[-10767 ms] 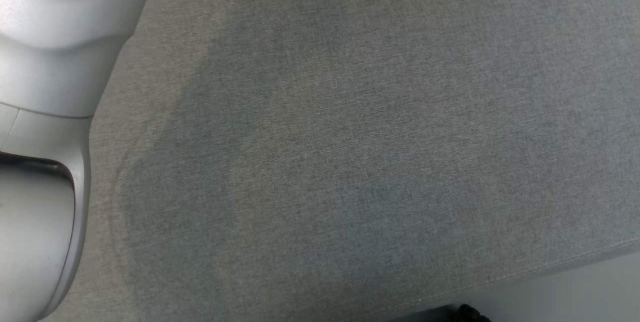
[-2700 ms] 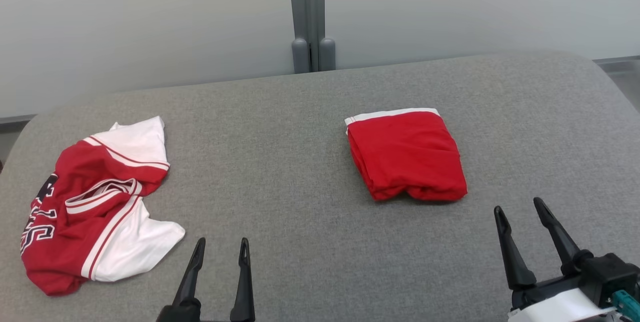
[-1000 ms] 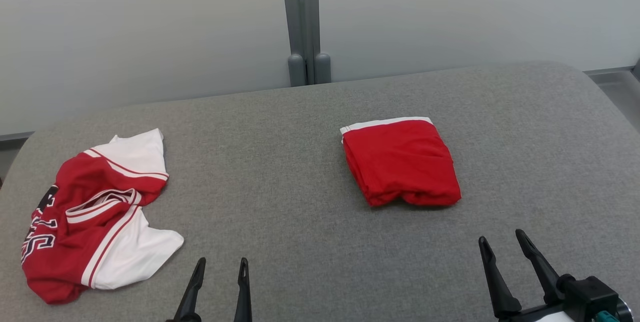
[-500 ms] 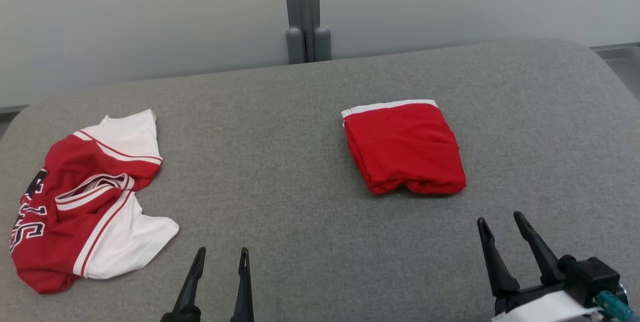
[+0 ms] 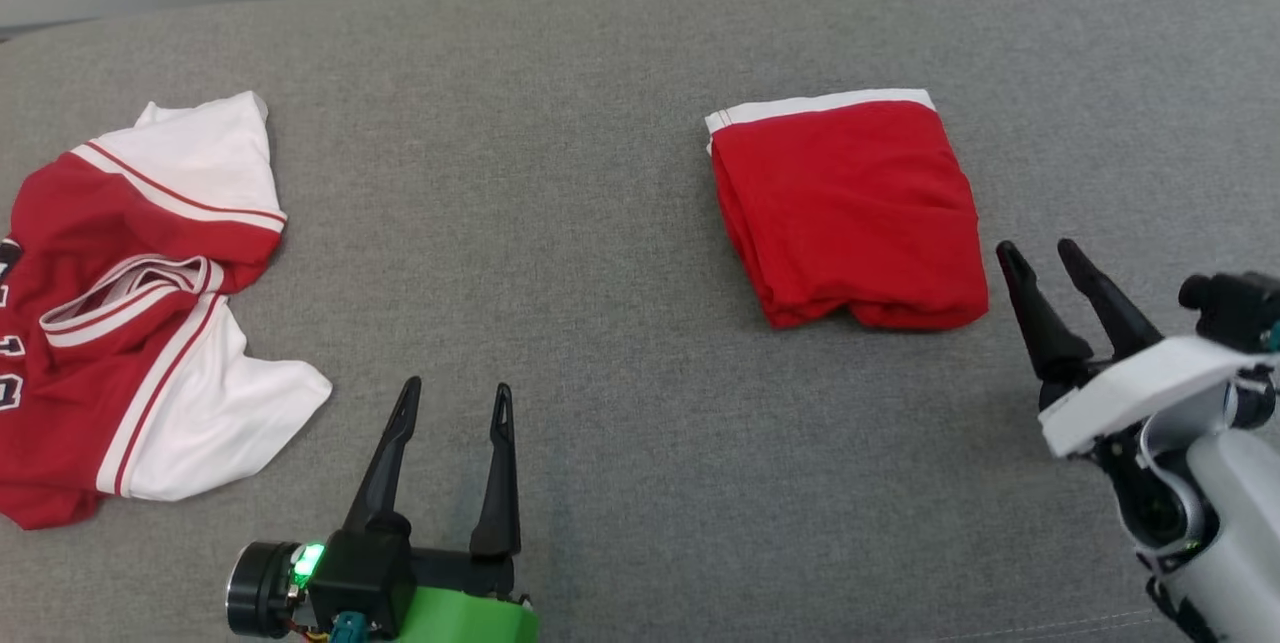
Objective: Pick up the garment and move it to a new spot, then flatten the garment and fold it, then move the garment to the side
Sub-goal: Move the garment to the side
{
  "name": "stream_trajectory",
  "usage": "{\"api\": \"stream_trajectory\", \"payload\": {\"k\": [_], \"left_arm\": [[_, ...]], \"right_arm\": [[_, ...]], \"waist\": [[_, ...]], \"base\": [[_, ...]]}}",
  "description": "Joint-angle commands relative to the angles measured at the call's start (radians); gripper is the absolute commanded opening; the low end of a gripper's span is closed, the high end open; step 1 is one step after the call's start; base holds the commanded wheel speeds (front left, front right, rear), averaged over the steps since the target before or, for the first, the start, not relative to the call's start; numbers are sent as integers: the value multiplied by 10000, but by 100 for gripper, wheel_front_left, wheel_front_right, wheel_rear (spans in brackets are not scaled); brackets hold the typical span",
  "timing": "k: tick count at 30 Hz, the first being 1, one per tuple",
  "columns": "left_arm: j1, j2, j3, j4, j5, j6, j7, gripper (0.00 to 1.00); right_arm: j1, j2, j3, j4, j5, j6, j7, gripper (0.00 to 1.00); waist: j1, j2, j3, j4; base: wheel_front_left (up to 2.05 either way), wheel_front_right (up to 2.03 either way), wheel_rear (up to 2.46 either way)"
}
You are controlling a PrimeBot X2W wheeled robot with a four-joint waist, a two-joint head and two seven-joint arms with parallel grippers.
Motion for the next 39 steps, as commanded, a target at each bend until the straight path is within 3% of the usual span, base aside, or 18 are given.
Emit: {"api": "stream_trajectory", "payload": {"k": [1, 7, 10, 19, 21, 22, 30, 39], "left_arm": [[-251, 27, -21, 8, 67, -49, -7, 100], [-659, 27, -228, 21, 47, -34, -7, 100], [-834, 27, -345, 15, 16, -10, -7, 100], [-1161, 27, -479, 30, -38, 89, -7, 100], [-1194, 27, -466, 33, -24, 105, -6, 100], [-1205, 27, -450, 28, -7, 100, -6, 100], [-1320, 27, -275, -180, 383, -64, -6, 100], [-1736, 283, -255, -1057, 1154, -464, -6, 100]], "right_arm": [[-420, -279, 166, 105, 622, 0, 489, 100], [-1788, -1450, 715, 452, 2922, 2, 2762, 100], [-2259, -1899, 880, 668, 3402, 2, 3341, 100], [-3040, -2053, 1461, 1436, 3944, 2, 3459, 100], [-3164, -2055, 1708, 1485, 3963, 2, 3374, 22], [-3207, -2071, 1832, 1484, 3966, 2, 3290, 0], [-3558, -2929, 2701, 1276, 3649, -1, 2361, 0], [-4571, -4291, 3404, 1958, 2398, -3, 1104, 0]], "waist": [[0, 0, 586, 198], [0, 0, 1068, 430], [0, 0, 1320, 591], [0, 0, 1829, 862], [0, 0, 1890, 847], [0, 0, 1915, 819], [0, 0, 2289, 161], [0, 0, 3429, -1040]], "base": [[0, 0, 0], [0, 0, 0], [0, 0, 0], [0, 0, 0], [0, 0, 0], [0, 0, 0], [0, 0, 0], [0, 0, 0]]}}
